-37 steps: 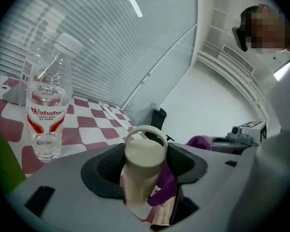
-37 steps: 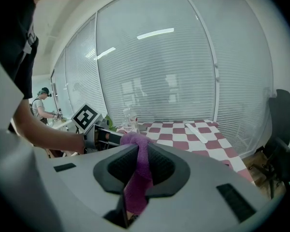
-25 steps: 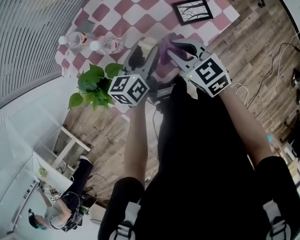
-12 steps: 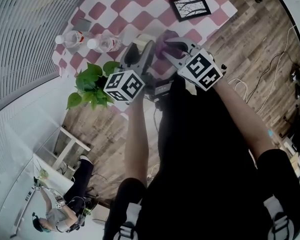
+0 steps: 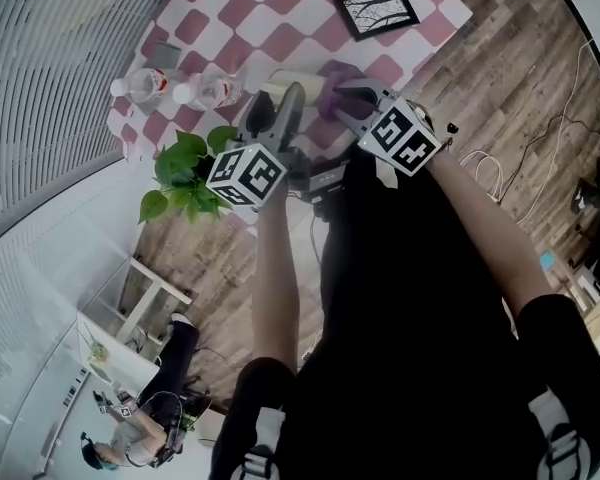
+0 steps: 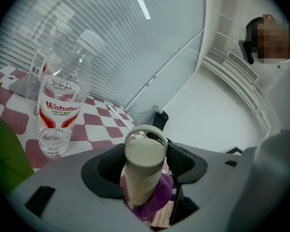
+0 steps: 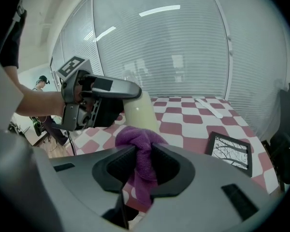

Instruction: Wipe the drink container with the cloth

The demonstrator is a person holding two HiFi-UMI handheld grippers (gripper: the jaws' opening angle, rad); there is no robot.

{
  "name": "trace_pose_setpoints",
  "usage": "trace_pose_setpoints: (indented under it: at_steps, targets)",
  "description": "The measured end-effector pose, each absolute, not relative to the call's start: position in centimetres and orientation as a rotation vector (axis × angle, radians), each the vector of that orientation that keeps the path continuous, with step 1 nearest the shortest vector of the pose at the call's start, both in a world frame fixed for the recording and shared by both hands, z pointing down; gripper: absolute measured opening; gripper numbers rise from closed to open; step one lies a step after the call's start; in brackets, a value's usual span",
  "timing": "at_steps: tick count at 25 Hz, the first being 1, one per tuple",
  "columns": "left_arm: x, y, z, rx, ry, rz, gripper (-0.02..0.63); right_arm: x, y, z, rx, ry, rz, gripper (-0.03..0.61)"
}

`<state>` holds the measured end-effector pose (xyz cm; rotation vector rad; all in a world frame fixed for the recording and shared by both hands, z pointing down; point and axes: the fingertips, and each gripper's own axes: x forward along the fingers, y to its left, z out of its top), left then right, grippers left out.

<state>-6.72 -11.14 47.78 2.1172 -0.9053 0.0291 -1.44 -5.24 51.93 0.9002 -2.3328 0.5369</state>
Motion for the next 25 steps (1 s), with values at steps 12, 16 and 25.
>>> trace_pose_setpoints:
  at_steps: [12,16,25]
  targets:
    - [-7.2,-10.9,48.1,2.119,-0.904,0.066,0.287,0.3,-4.0,55.6,0.873,-2.253,0.582,0.117]
    - [-7.3,-10.5,48.0,2.132,-0.9,0.082,0.286,1.0,-3.4,56.8,0.864,-2.222,0.604,0.117]
    - [-8.0,-9.4,48.2,2.141,-0.888,0.113,0.282,1.5,-3.4,56.7,0.867,-2.248,0.696,0.103]
